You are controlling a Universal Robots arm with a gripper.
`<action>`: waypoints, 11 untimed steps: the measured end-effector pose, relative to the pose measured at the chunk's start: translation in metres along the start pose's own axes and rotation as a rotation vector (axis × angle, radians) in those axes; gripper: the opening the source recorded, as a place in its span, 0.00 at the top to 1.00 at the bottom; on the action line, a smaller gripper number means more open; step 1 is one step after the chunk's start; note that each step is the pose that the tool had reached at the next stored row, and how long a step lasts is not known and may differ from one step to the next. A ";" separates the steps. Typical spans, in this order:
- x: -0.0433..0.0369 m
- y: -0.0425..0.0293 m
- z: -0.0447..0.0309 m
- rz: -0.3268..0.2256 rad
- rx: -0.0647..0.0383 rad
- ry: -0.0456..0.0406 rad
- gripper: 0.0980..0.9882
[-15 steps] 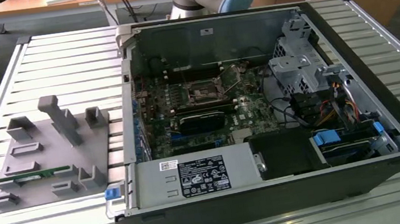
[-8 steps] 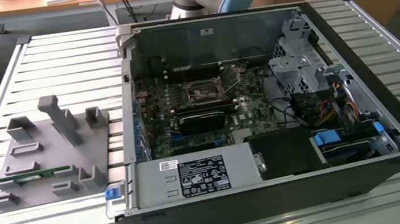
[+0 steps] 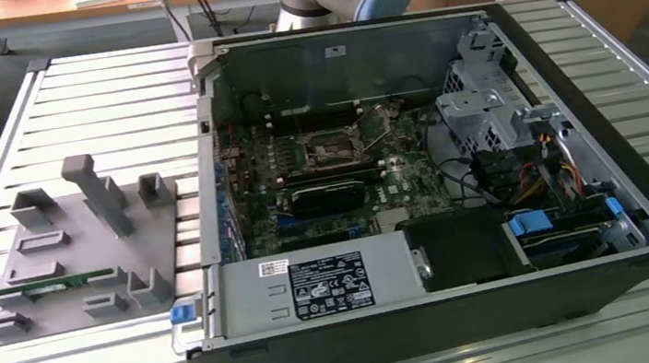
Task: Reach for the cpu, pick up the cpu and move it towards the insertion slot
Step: 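Pick up the cpu and move it towards the insertion slot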
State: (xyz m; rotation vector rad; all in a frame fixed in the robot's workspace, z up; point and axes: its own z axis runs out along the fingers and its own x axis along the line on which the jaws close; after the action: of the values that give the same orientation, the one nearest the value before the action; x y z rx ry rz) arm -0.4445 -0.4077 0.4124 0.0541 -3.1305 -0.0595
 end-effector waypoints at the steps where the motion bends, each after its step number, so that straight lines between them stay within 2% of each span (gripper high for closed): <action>1: 0.0000 0.0001 -0.0016 0.000 0.000 -0.0001 0.50; 4: -0.0010 0.0002 -0.0035 0.000 0.000 0.0000 0.50; 11: -0.0155 -0.0004 -0.0036 0.001 0.000 0.0000 0.50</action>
State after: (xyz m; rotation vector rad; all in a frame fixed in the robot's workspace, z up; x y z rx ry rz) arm -0.4289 -0.4077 0.4159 0.0532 -3.1305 -0.0596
